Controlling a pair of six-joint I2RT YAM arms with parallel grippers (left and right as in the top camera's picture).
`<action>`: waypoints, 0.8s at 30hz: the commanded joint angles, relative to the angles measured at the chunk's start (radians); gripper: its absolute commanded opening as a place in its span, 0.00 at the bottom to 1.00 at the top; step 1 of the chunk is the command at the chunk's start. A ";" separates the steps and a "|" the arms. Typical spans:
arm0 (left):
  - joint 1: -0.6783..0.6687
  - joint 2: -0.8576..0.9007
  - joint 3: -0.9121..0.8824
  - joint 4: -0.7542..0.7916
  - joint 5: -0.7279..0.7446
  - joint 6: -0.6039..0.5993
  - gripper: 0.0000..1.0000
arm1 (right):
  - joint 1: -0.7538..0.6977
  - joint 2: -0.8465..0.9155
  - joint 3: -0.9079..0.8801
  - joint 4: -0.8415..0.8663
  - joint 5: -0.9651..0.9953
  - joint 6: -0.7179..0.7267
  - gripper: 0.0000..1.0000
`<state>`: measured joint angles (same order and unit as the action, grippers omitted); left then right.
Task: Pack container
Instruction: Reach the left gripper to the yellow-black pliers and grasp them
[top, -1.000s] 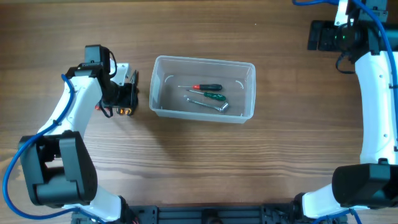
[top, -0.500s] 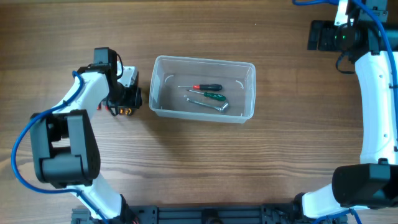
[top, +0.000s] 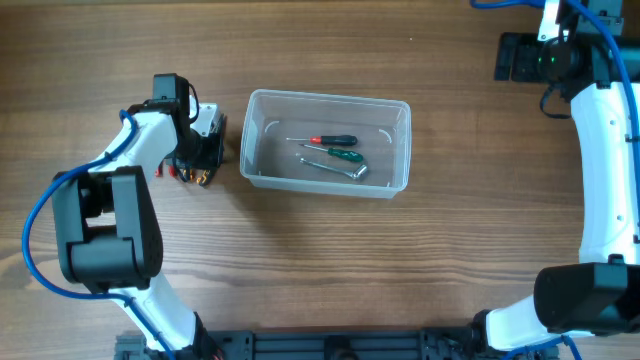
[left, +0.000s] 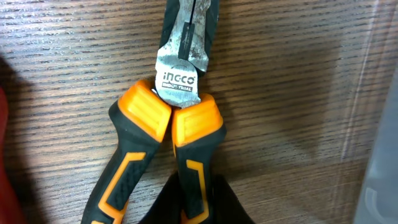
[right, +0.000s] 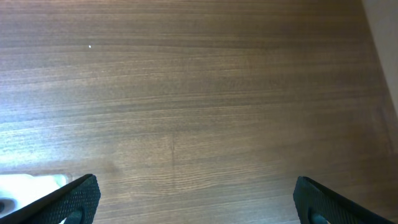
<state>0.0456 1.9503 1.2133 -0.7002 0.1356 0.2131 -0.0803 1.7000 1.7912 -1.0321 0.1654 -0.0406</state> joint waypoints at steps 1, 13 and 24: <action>-0.005 0.045 -0.014 0.006 0.006 0.011 0.04 | -0.002 0.003 0.004 0.003 0.002 0.021 1.00; -0.005 -0.164 0.329 -0.113 0.001 0.011 0.04 | -0.002 0.003 0.004 0.003 0.002 0.021 1.00; -0.248 -0.348 0.405 -0.132 0.092 0.334 0.04 | -0.002 0.003 0.004 0.003 0.002 0.021 1.00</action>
<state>-0.0864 1.6352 1.5967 -0.8349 0.1417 0.3115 -0.0803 1.7000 1.7912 -1.0325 0.1654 -0.0410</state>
